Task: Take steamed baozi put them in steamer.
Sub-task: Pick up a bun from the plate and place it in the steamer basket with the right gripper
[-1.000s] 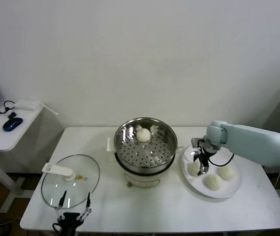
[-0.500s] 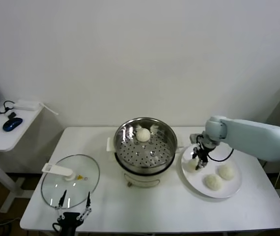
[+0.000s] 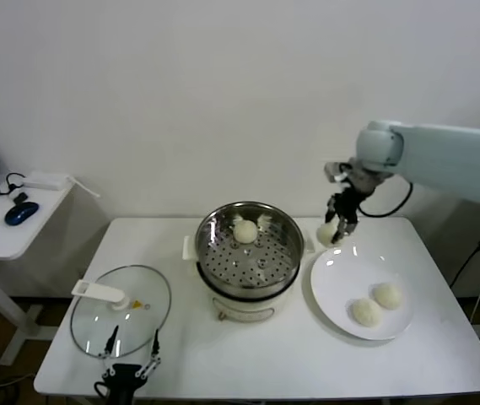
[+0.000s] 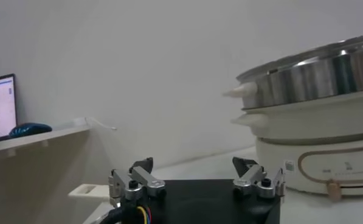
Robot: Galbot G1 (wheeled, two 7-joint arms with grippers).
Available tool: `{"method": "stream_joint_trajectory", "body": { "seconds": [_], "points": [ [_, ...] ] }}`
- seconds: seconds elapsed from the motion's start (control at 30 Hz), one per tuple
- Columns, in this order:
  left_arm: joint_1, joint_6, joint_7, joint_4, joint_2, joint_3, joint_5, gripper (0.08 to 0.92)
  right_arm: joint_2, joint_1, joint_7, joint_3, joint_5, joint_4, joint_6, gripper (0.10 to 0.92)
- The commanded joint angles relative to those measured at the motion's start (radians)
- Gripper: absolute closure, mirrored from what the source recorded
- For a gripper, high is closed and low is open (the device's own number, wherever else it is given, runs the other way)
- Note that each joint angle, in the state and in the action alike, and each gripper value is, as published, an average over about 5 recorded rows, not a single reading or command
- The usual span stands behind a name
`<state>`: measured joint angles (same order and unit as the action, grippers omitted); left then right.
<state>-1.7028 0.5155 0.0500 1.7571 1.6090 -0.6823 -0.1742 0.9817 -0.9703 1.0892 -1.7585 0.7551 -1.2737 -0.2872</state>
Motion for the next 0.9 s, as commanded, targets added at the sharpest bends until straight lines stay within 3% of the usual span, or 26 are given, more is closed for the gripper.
{"method": "stream_joint_trajectory", "body": {
  "seconds": [0.03, 0.33, 0.9],
  "points": [
    [-0.003, 0.002, 0.001, 0.005, -0.007, 0.004, -0.002, 0.177, 0.13, -0.136, 0.012, 0.039, 0.18, -0.028, -0.045, 0.457],
    [-0.001, 0.002, 0.002, 0.002, -0.009, -0.001, 0.003, 0.177, 0.303, 0.047, -0.071, 0.176, 0.181, 0.03, -0.112, 0.457],
    [0.012, 0.001, 0.003, -0.028, -0.002, -0.006, 0.0, 0.177, 0.395, 0.373, -0.163, 0.261, -0.129, 0.171, -0.178, 0.457]
  ]
}}
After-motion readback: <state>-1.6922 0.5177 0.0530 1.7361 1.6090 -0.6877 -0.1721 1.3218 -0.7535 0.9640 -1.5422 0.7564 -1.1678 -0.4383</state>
